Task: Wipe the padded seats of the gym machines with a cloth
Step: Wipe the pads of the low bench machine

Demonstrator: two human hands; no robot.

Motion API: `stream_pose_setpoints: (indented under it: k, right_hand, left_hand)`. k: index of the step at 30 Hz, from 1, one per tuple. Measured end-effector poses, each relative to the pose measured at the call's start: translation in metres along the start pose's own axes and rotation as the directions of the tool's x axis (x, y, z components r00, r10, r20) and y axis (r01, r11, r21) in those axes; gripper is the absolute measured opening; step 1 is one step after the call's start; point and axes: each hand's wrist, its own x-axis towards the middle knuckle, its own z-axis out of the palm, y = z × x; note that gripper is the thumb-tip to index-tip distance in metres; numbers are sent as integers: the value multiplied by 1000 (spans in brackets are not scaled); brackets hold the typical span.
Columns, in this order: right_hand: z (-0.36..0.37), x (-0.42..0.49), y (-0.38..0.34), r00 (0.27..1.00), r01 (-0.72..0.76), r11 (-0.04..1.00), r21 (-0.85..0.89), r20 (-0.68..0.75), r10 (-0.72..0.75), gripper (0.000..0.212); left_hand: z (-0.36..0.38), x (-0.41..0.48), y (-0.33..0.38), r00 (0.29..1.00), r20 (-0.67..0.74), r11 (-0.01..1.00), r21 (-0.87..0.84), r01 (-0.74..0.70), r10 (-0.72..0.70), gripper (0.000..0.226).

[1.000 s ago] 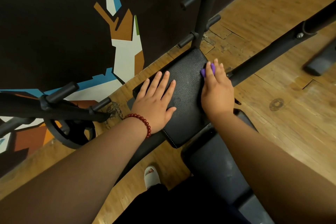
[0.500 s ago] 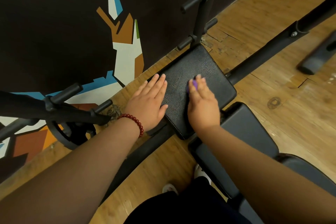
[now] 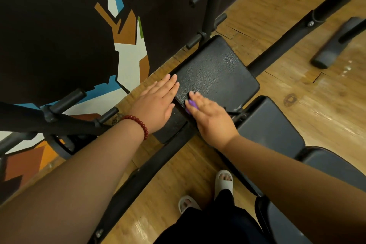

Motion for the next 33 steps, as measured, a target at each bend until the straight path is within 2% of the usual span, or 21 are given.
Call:
stream_pose_setpoints:
  k: [3, 9, 16, 21, 24, 30, 33]
  right_hand:
    - [0, -14, -2, 1000, 13, 1000, 28, 23, -14, 43]
    - [-2, 23, -12, 994, -110, 994, -16, 9, 110, 56]
    - [-2, -44, -19, 992, -123, 991, 50, 41, 121, 63]
    - [-1, 6, -21, 987, -160, 986, 41, -12, 161, 53]
    - [3, 23, -26, 972, -235, 970, 63, -16, 236, 50]
    - [6, -28, -36, 978, -202, 977, 64, -31, 204, 53]
    - [7, -23, -39, 975, -219, 975, 34, -42, 220, 52]
  left_hand:
    - [1, -1, -2, 1000, -3, 1000, -16, 3, -3, 55]
    - [1, -2, 2, 1000, -4, 998, -65, 19, -20, 56]
    - [3, -5, 2, 1000, 13, 998, -63, 17, -16, 62]
    - [3, -5, 3, 1000, 16, 999, -48, 20, -19, 64]
    - [4, -7, 3, 1000, 11, 998, -55, 18, -18, 64]
    - [7, -7, 2, 1000, 3, 995, -97, 11, -11, 66]
    - [12, -8, 3, 1000, 3, 996, -83, 18, -18, 70]
